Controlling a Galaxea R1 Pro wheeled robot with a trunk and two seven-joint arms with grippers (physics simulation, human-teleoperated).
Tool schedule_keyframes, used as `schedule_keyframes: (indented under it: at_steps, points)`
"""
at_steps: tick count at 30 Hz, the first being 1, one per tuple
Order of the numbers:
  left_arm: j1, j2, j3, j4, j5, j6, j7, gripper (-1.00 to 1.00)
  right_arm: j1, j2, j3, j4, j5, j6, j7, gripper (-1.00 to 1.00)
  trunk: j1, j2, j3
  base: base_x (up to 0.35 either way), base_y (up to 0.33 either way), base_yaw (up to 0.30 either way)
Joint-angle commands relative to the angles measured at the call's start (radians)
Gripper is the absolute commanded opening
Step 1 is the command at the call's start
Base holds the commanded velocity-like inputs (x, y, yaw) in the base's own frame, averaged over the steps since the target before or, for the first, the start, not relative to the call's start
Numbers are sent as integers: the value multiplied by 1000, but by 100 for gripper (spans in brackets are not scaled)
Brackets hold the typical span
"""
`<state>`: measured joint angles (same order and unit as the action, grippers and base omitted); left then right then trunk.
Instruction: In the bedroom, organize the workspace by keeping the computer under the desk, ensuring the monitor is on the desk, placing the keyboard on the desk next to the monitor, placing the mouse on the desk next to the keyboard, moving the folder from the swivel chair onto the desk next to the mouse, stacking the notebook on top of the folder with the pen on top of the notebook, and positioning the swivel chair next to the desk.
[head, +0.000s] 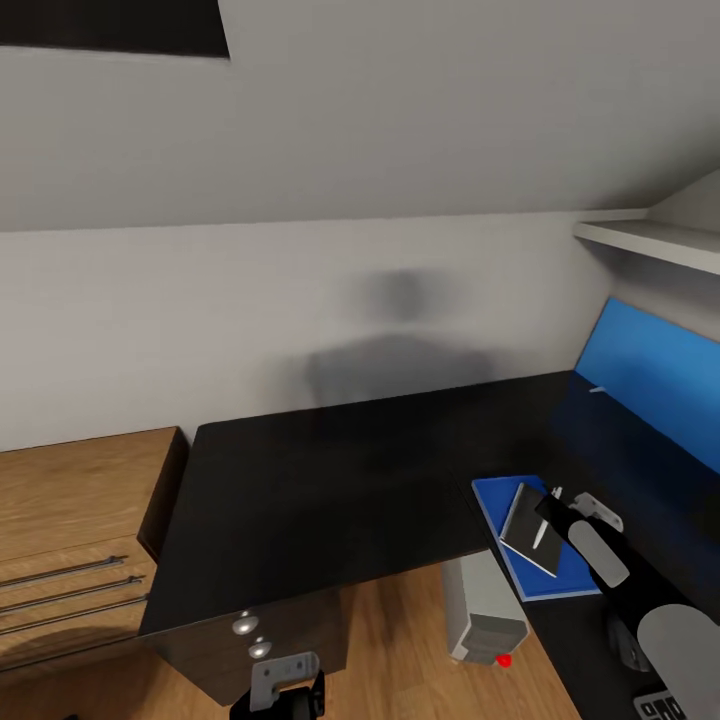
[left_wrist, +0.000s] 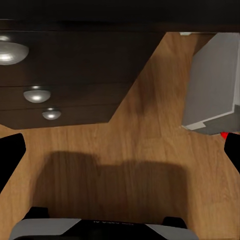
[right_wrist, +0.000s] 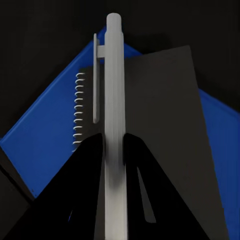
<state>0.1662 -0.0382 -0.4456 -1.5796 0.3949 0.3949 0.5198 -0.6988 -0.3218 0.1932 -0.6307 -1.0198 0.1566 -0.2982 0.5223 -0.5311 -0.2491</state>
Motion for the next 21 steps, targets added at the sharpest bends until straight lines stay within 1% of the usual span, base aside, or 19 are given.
schedule_keyframes:
  at_steps: [1, 8, 21]
  points:
    - [0, 0, -1, -2, 8, 2, 7, 100, -1, -1, 6, -2, -3, 1, -8, -100, 4, -9, -5, 0, 0, 0]
    - [0, 0, -3, -2, 8, 2, 8, 100, -1, 0, 7, -1, 11, -1, -8, -100, 31, -58, -27, 0, 0, 0]
    - [0, 0, -4, -2, 8, 2, 8, 100, -1, 0, 8, -1, 15, -2, -8, -100, 81, -149, -67, 0, 0, 0]
